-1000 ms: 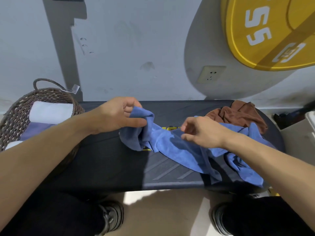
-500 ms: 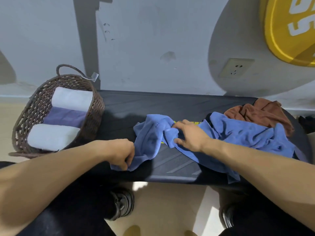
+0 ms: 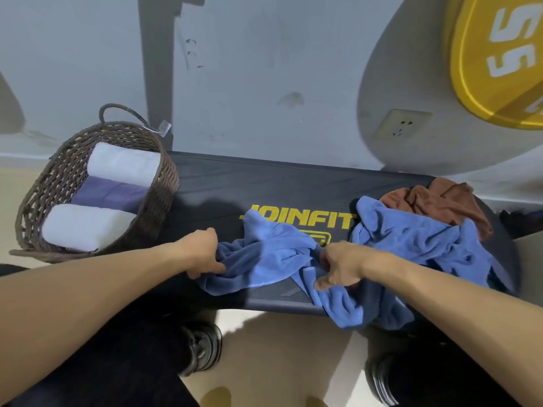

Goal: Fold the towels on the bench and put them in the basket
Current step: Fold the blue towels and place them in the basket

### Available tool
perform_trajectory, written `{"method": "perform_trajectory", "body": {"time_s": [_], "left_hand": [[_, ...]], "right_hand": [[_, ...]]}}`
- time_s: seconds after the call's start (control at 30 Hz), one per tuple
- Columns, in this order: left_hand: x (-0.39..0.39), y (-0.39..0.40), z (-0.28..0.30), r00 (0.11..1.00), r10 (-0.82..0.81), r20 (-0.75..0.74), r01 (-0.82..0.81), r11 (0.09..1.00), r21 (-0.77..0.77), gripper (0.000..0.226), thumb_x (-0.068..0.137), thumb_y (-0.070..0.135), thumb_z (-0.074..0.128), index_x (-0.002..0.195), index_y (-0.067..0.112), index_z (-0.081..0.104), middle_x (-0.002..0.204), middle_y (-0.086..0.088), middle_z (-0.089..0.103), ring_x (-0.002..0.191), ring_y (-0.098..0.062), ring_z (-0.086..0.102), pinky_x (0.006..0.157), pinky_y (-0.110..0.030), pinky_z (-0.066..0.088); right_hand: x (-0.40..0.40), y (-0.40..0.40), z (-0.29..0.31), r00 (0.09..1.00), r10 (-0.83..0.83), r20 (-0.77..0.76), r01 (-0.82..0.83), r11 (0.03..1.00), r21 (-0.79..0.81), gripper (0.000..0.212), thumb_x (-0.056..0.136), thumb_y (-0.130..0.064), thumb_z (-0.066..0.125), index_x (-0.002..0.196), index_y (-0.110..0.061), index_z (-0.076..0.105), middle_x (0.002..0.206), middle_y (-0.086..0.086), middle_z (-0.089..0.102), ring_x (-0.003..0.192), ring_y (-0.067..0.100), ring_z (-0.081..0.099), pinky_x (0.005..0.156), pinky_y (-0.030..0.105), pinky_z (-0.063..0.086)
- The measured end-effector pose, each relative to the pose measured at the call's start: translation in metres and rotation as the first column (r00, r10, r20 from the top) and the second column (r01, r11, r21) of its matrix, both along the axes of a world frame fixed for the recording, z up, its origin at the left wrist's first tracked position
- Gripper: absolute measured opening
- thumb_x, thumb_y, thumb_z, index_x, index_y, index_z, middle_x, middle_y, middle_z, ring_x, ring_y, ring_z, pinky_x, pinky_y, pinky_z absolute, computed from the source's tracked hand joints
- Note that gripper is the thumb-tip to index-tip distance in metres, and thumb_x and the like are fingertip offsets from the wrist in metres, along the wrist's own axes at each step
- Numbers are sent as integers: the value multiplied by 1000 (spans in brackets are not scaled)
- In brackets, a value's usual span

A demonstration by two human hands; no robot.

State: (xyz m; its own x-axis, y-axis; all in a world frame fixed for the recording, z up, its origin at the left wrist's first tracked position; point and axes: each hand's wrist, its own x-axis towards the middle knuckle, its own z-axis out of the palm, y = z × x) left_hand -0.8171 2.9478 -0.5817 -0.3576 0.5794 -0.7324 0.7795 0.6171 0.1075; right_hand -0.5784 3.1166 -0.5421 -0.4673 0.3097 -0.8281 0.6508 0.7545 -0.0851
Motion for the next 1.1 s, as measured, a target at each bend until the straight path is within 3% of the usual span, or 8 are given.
{"method": "perform_trajectory", "body": {"time_s": [0.17, 0.27, 0.43, 0.6, 0.8, 0.93, 1.0, 1.1], "left_hand": [[-2, 5, 5, 996, -78, -46, 86, 976, 203, 14, 70, 29, 71, 75, 23, 58, 82, 3, 66, 76, -22, 63, 65, -30, 50], [-7, 20, 23, 996, -92, 6, 80, 902, 423, 15, 67, 28, 72, 67, 22, 58, 75, 4, 60, 69, -16, 57, 62, -28, 44], [-3, 42, 66, 930, -116, 349, -99, 836, 540, 27, 76, 19, 74, 66, 22, 50, 59, 14, 55, 57, -7, 47, 57, -20, 40], [6, 49, 100, 733, -154, 663, -346, 754, 558, 25, 78, 11, 83, 87, 16, 61, 98, -7, 75, 97, -24, 71, 86, -34, 57], [-3, 59, 130, 693, -192, 695, -385, 716, 582, 48, 71, 19, 84, 114, 24, 62, 99, -4, 74, 92, -17, 72, 78, -24, 57], [-14, 66, 137, 855, -307, 417, 57, 856, 513, 45, 72, 22, 87, 110, 32, 66, 94, 9, 71, 81, 0, 68, 75, -21, 54], [-10, 70, 139, 843, -453, 290, 301, 845, 442, 22, 74, 28, 84, 91, 32, 70, 76, 17, 68, 66, 5, 61, 64, -16, 47], [0, 77, 140, 794, -503, 341, 325, 825, 462, 13, 80, 37, 78, 76, 34, 66, 66, 16, 65, 61, 2, 57, 57, -13, 42]], "right_hand": [[-19, 1, 7, 995, -11, -98, 26, 988, 150, 41, 89, -46, 64, 66, -14, 50, 68, 2, 52, 60, 22, 50, 53, 28, 39], [-29, 3, 5, 900, -96, -424, 168, 976, 136, 29, 89, -37, 62, 92, -8, 61, 89, 9, 65, 82, 30, 60, 64, 33, 48], [-55, -4, 16, 559, -451, -696, 284, 893, -350, 57, 97, -26, 59, 149, -25, 35, 141, 4, 55, 129, 14, 52, 106, 29, 42], [-69, -2, 47, 488, -543, -683, 37, 795, -606, 25, 96, 2, 53, 118, -8, 60, 82, 16, 57, 76, 12, 54, 72, 20, 43], [-58, 17, 80, 577, -477, -663, 61, 834, -548, 11, 88, -9, 70, 89, 0, 65, 71, 22, 48, 67, 20, 43, 64, 36, 36], [-51, 13, 90, 670, -335, -662, 33, 905, -425, 28, 80, -14, 72, 68, 2, 53, 60, 17, 40, 55, 18, 35, 53, 37, 31], [-45, 10, 93, 749, -255, -612, -24, 912, -409, 24, 76, -13, 75, 69, 1, 57, 65, 22, 48, 57, 18, 39, 54, 36, 36], [-37, 7, 93, 807, -211, -552, -55, 903, -425, 16, 72, -5, 72, 72, -2, 56, 65, 15, 50, 57, 15, 42, 56, 36, 38]]}}
